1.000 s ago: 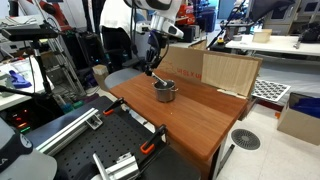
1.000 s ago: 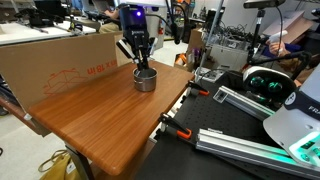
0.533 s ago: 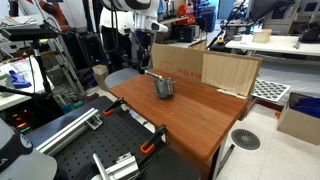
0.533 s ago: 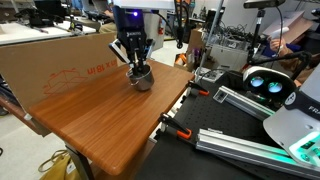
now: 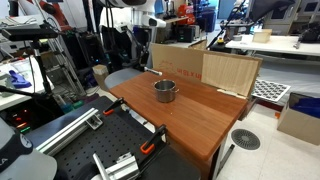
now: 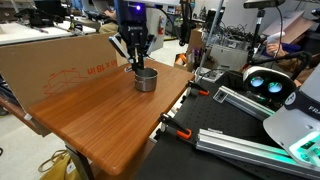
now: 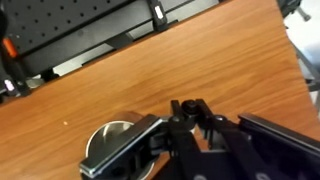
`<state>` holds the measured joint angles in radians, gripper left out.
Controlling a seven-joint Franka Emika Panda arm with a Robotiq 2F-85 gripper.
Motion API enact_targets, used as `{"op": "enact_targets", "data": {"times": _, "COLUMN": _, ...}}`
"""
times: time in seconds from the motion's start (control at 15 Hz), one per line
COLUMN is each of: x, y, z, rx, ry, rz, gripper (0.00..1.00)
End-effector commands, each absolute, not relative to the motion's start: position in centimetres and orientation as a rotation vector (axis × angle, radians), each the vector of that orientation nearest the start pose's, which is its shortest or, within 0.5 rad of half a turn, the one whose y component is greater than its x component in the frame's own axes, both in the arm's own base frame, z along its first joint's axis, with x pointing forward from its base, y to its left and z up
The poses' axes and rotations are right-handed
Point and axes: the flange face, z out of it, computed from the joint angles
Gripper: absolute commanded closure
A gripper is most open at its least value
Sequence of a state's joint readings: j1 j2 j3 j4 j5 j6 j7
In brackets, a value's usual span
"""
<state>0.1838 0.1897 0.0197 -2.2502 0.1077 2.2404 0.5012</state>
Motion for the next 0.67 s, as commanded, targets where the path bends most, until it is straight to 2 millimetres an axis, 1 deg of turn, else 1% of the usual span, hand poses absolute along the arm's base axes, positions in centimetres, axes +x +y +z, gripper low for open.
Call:
{"op": "enact_targets", "data": {"times": 0.0, "x": 51.1, "y": 11.3, "z": 26.6, "rx": -3.039, "ry": 0.642, "rz": 0.28, "gripper": 0.95}}
{"op": "enact_targets", "data": {"times": 0.27, "x": 52.3, "y": 13.0, "z": 25.5, "rx": -3.034, "ry": 0.701, "rz": 0.234, "gripper": 0.95}}
{"op": "enact_targets", "data": {"times": 0.6, "x": 54.3, "y": 15.4, "z": 22.4, "rx": -3.04, "ry": 0.773, "rz": 0.242, "gripper": 0.95}}
